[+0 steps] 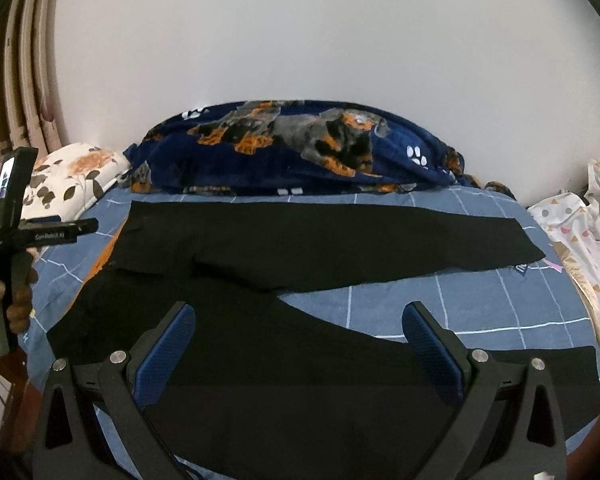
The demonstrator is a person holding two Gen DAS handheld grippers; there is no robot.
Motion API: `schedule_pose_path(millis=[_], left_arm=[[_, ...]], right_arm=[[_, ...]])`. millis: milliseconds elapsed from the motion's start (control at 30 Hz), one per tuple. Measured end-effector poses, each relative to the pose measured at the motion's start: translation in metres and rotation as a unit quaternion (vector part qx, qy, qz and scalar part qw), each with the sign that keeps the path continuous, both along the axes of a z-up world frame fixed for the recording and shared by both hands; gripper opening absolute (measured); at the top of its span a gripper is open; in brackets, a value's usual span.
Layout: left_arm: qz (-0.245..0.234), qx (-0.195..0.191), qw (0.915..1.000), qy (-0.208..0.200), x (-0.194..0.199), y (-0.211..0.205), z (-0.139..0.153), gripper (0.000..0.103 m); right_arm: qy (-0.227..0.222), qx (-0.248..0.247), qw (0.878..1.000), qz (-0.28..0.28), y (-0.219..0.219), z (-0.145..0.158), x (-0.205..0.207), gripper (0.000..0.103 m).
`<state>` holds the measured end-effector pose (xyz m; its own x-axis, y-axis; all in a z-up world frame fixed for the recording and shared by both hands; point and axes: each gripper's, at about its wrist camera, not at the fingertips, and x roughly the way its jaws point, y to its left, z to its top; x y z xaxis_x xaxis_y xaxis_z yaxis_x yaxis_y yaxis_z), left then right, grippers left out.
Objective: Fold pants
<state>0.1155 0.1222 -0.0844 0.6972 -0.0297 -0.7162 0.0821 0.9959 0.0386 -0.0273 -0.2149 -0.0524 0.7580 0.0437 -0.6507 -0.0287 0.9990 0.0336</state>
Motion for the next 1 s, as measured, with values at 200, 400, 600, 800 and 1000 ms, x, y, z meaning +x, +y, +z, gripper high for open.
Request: schedule_pose_path(millis=[200, 400, 600, 800, 1000], left_arm=[[-0.028, -0.015, 0.9991, 0.029, 0.071, 0.034, -0.021, 0.101], [-0.042, -0.032, 0.9954, 0.08, 0.139, 0.048, -0.049, 0.086], [-0.077, -0.04, 0.9906, 0.105, 0.182, 0.05, -0.074, 0.076], [-0.144, -0.055, 0.9783, 0.138, 0.202, 0.032, -0.094, 0.055], [-0.123, -0.079, 0.9835, 0.107, 0.187, 0.038, -0.079, 0.012]], right_arm=[[0.03, 0.013, 0.999, -0.005, -0.005, -0.02, 0.014, 0.103], [0.054, 0.008, 0.998, -0.006, -0.005, -0.035, 0.027, 0.103], [0.076, 0.008, 0.997, -0.011, -0.007, -0.048, 0.038, 0.103], [0.093, 0.01, 0.996, -0.014, -0.007, -0.056, 0.045, 0.103], [0.094, 0.02, 0.995, -0.013, -0.008, -0.054, 0.047, 0.103]])
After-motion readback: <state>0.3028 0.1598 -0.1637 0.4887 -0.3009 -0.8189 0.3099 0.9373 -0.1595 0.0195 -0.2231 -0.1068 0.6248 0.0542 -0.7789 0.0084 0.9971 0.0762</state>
